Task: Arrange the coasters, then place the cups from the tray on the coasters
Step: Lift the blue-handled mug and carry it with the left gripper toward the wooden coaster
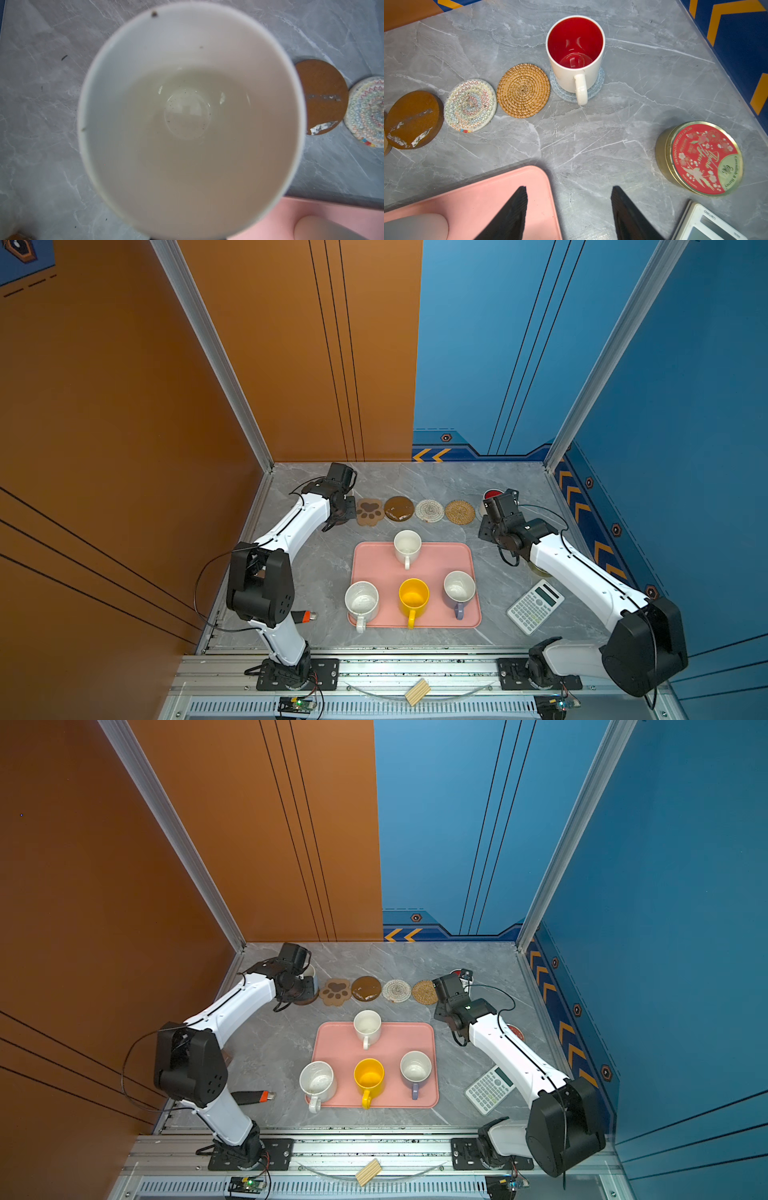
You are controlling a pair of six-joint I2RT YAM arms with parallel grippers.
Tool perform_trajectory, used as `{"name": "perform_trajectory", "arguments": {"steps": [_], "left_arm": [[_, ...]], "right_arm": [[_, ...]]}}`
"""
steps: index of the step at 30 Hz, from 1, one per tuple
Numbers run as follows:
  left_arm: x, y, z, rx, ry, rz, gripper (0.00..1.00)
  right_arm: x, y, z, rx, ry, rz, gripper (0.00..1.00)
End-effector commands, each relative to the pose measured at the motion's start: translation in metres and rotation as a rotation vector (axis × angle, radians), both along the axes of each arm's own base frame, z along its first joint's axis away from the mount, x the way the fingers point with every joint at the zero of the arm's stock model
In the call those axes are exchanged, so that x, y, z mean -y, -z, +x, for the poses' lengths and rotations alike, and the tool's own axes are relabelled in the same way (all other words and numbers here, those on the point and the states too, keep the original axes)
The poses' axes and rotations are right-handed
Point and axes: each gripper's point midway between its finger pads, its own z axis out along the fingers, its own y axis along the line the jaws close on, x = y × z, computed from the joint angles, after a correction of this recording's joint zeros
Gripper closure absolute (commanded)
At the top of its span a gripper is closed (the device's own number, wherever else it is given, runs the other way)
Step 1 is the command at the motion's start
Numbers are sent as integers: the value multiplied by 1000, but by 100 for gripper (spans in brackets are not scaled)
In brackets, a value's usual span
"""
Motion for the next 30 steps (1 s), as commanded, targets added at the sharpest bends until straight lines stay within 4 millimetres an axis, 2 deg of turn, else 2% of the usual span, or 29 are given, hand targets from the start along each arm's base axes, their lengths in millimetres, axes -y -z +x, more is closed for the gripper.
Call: {"name": "perform_trajectory", "arguments": {"steps": [1,10,21,30], "left_arm": [[-5,-17,21,65,0,12,100],[-10,2,29,24,-2,13,100],[-26,10,33,18,-27,41,100],[-30,17,39,17,-34,33,100]], "right_arm": [[3,-15,-5,17,22,7,37],[12,-18,-13,13,40,-6,37],[20,-20,-22,15,55,-4,37],[30,-26,-30,31,80,1,37]]}}
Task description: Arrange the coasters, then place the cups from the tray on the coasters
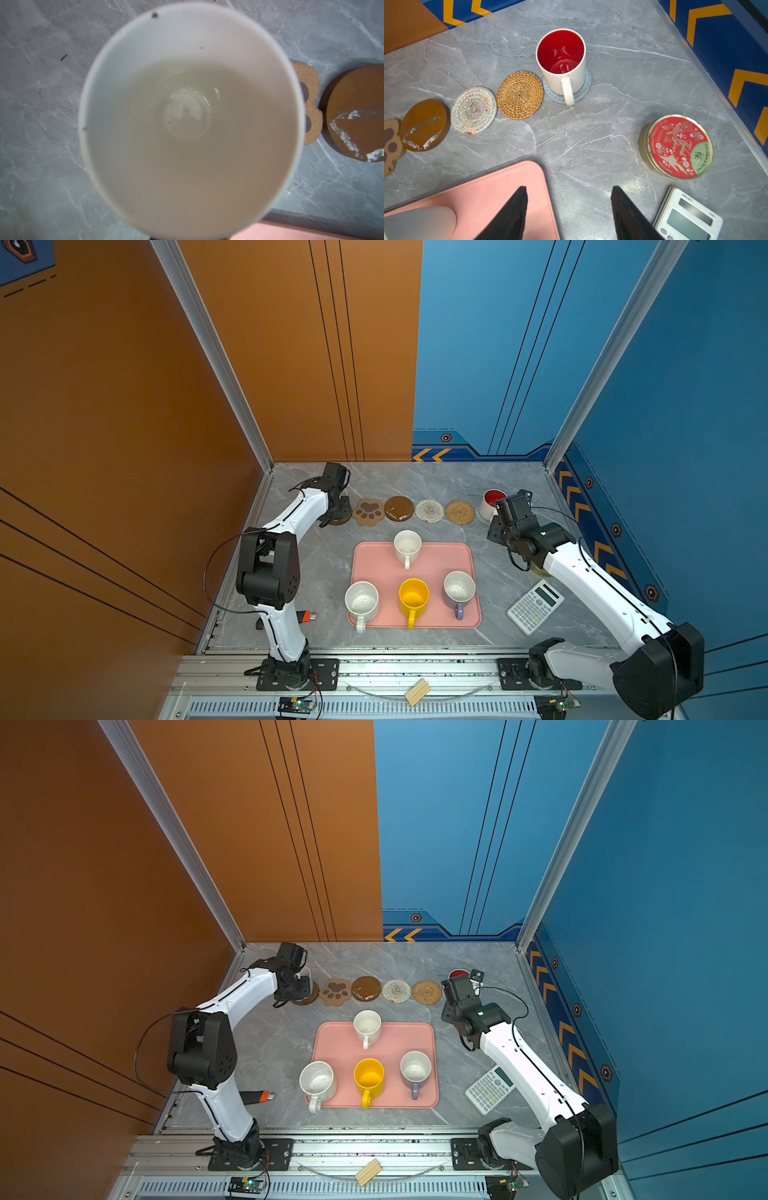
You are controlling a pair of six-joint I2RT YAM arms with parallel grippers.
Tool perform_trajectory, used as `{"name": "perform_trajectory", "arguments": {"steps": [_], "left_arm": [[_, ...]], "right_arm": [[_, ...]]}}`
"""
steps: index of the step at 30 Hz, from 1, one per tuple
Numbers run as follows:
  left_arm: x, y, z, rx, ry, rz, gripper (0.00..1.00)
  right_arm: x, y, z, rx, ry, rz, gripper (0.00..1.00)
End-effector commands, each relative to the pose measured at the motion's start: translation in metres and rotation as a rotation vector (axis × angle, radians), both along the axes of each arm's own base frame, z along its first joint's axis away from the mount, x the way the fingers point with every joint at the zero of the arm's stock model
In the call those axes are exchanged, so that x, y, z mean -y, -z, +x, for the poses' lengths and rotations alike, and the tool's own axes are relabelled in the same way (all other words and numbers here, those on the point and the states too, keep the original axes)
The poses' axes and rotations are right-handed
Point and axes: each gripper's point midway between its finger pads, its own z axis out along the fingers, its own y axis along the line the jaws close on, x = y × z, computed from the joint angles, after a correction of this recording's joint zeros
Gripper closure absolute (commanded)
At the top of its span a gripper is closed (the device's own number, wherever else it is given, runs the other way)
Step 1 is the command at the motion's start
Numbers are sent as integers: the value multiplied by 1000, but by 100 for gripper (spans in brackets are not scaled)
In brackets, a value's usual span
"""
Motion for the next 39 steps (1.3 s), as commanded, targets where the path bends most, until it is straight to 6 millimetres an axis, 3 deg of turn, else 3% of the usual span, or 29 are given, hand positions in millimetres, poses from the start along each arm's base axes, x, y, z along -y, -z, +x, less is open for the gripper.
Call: {"name": "perform_trajectory", "arguments": {"steps": [1,39], "left_arm": [[-2,-16,21,80,-2,0,100],[-5,2,25,49,-9,-7,100]], "right_arm": [[12,0,-12,-10,42,-18,37],[16,4,-19,-15,58,-3,37]]}}
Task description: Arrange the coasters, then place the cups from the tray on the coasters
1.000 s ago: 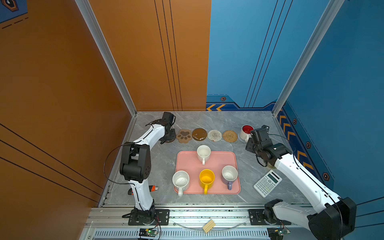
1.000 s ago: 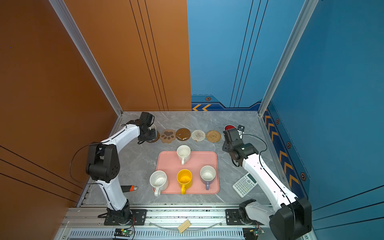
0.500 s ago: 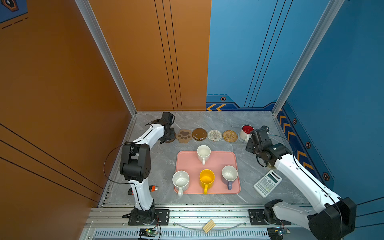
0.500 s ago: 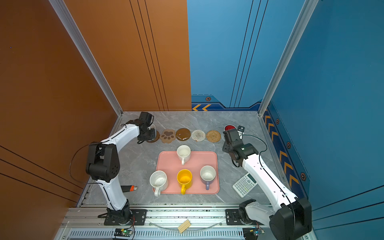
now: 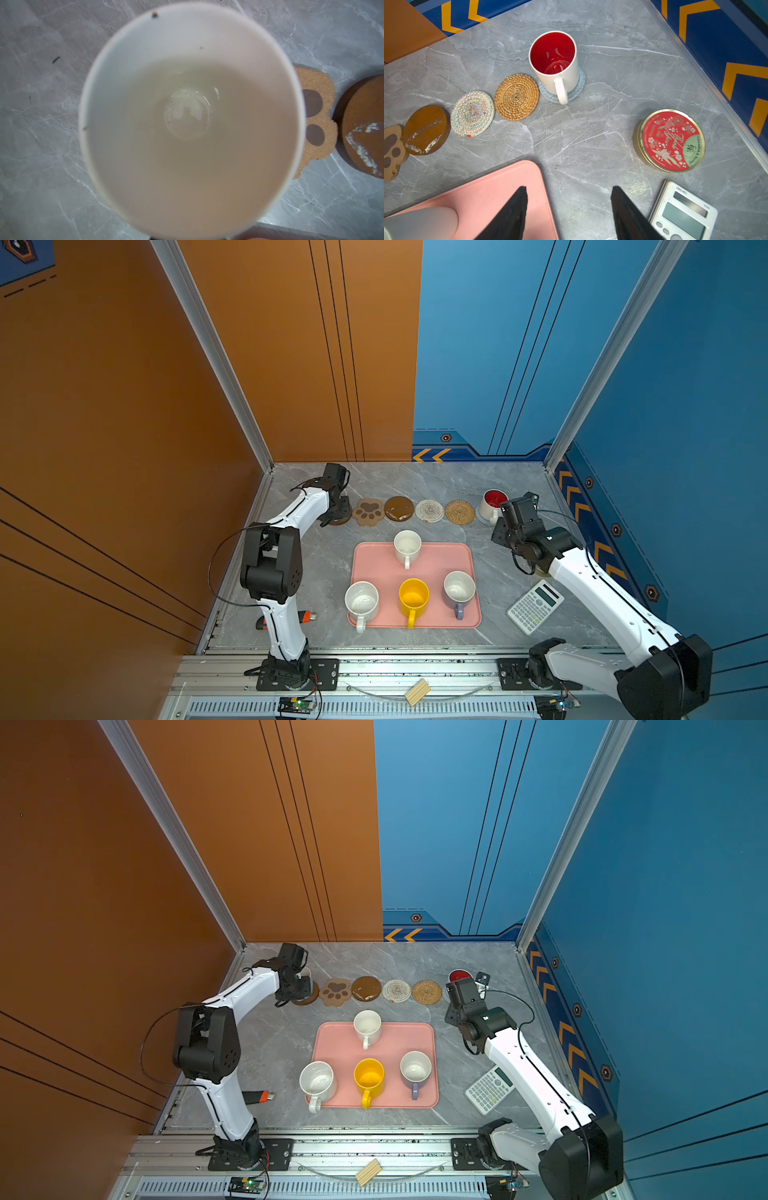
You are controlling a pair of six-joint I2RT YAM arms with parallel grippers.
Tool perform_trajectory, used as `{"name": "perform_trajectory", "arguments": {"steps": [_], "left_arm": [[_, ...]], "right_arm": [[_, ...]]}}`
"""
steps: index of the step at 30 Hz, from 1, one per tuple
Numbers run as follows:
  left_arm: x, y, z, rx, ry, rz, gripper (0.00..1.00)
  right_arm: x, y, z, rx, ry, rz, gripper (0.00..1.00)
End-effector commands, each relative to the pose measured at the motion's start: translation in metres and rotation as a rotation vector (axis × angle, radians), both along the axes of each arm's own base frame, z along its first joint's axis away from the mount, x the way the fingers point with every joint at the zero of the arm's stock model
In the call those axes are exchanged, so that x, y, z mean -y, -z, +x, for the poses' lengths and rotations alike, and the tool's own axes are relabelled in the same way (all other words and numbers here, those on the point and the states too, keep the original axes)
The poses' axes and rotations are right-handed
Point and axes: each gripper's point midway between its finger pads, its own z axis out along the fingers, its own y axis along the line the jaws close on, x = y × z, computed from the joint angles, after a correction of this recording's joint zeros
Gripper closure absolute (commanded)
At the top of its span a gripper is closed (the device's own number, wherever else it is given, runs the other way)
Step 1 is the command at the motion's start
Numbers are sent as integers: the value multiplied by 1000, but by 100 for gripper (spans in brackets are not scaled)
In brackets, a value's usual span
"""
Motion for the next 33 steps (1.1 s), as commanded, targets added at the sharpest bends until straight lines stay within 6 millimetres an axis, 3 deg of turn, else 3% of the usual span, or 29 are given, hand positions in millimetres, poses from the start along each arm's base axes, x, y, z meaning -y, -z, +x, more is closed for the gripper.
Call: {"name": "perform_trajectory", "arguments": {"steps": [1,16,23,33], "left_arm": [[-1,-8,15,47,2,-6,99],[1,-4,10,32,9,-22,77],[0,-5,8,34,7,-20,74],[-6,-10,-1,31,-7,0,51]], "right_arm": [[10,3,-10,-17,31,-17,37],[12,0,-13,-3,36,-13,37],[12,-1,-15,2,34,-8,36],[13,-4,-18,14,38,-2,35]]}}
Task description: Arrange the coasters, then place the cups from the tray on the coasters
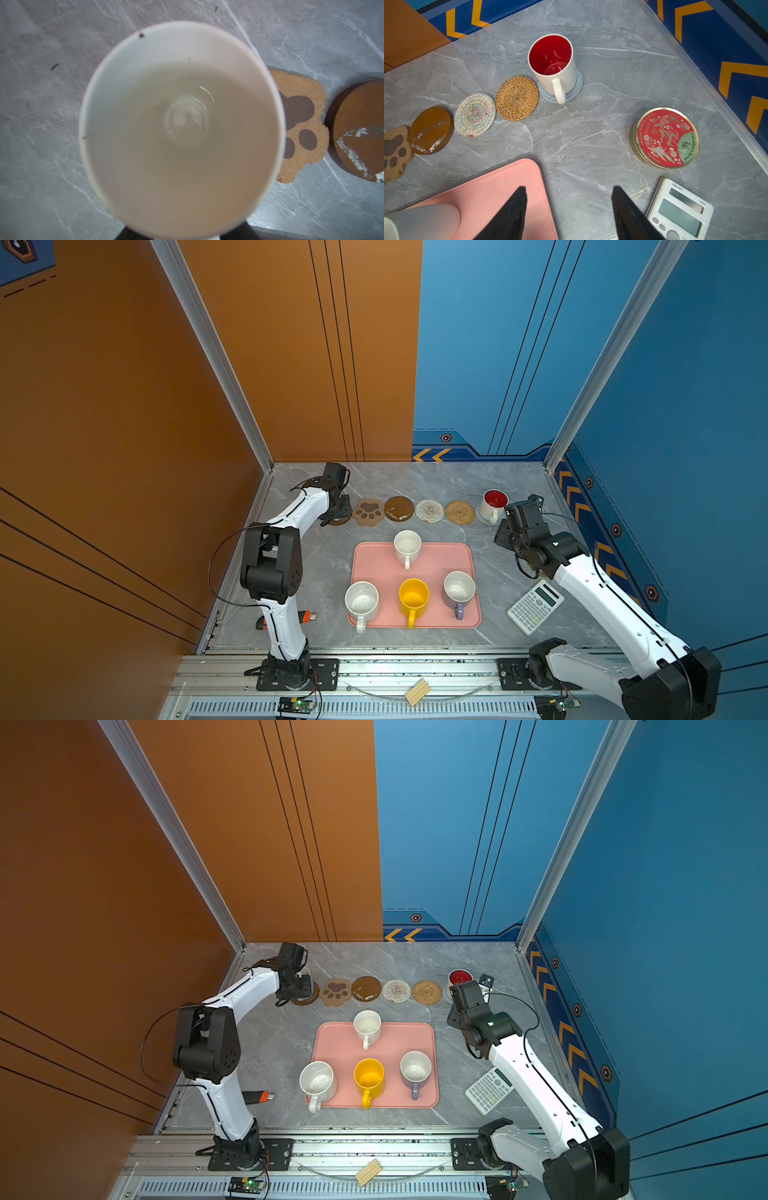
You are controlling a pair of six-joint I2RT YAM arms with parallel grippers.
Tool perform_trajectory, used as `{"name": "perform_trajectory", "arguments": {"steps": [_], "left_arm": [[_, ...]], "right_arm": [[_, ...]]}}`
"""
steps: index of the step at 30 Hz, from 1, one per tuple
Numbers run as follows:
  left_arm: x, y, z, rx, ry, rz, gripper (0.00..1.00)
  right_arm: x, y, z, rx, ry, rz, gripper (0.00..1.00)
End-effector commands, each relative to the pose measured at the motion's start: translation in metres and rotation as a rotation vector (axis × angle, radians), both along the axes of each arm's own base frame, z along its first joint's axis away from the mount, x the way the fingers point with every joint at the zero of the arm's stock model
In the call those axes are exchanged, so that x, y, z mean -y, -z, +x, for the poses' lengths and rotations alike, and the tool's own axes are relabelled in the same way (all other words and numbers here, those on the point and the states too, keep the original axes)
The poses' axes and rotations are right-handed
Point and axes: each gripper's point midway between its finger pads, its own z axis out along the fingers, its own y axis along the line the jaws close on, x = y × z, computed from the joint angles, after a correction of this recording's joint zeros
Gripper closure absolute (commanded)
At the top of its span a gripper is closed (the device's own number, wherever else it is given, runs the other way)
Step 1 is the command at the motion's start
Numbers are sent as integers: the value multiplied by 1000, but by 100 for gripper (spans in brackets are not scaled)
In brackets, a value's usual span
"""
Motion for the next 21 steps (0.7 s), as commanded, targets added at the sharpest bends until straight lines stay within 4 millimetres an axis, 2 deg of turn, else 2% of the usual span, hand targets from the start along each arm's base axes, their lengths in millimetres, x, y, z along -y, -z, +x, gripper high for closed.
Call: {"name": "perform_trajectory", "arguments": {"steps": [1,8,13,21], "left_arm": [[-7,-10,-6,16,-16,5,50],[-5,-33,-10,65,-18,-28,46],[4,-48,-15,94,-6,-90,43],[6,-73,-34,148,-14,-123,42]], "right_arm": [[9,3,-10,-14,35,-11,35],[9,0,-13,-13,42,-6,33],[6,-2,-13,-10,28,4,31],[-4,-6,-13,-19,-10,20,30]]}}
